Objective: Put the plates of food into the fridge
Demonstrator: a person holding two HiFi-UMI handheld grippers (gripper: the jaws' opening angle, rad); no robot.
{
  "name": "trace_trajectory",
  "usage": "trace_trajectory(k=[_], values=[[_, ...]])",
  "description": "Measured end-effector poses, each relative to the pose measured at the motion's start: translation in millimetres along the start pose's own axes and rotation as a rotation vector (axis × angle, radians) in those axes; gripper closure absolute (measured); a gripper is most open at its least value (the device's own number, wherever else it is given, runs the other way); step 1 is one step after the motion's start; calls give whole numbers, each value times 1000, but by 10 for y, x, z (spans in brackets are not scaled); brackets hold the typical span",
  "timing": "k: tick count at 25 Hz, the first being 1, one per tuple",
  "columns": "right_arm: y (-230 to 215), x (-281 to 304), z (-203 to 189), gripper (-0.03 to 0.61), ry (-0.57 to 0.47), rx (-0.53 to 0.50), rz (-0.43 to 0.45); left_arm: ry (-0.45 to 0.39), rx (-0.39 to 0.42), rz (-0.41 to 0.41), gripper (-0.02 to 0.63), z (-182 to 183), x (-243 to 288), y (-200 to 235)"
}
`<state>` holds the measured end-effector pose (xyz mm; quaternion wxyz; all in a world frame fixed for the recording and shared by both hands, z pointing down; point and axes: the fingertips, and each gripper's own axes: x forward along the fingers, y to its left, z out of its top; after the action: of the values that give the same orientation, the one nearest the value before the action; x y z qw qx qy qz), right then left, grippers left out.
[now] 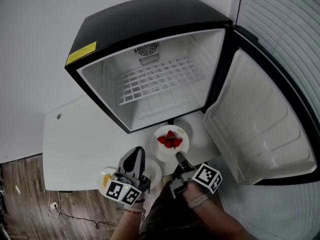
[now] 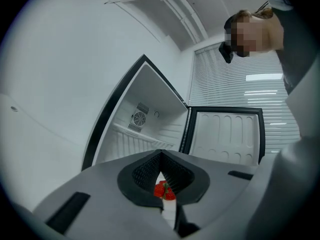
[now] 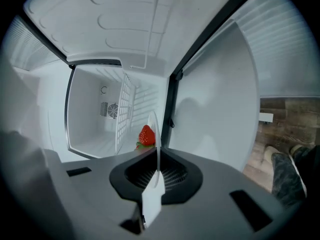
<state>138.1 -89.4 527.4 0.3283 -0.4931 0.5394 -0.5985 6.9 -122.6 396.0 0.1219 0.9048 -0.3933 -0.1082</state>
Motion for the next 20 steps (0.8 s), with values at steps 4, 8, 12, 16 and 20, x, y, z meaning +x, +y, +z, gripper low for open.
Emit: trace_trajectory(k=[4, 8, 12, 16, 20], values=[[47, 267, 135, 563, -50, 0, -24, -4, -22, -20, 607, 27, 262, 116], [99, 526, 308, 563, -109, -10, -61, 12, -57, -49, 607, 14, 533, 213], [174, 769, 465, 563, -154, -54, -94, 30, -86, -70, 607, -59, 788, 304], [264, 1027, 666, 563, -196, -111, -95, 36, -76, -67, 607, -162, 1069, 441], [296, 1205, 889, 563, -234, -167, -122, 46, -88, -67, 607, -222, 1308, 578]])
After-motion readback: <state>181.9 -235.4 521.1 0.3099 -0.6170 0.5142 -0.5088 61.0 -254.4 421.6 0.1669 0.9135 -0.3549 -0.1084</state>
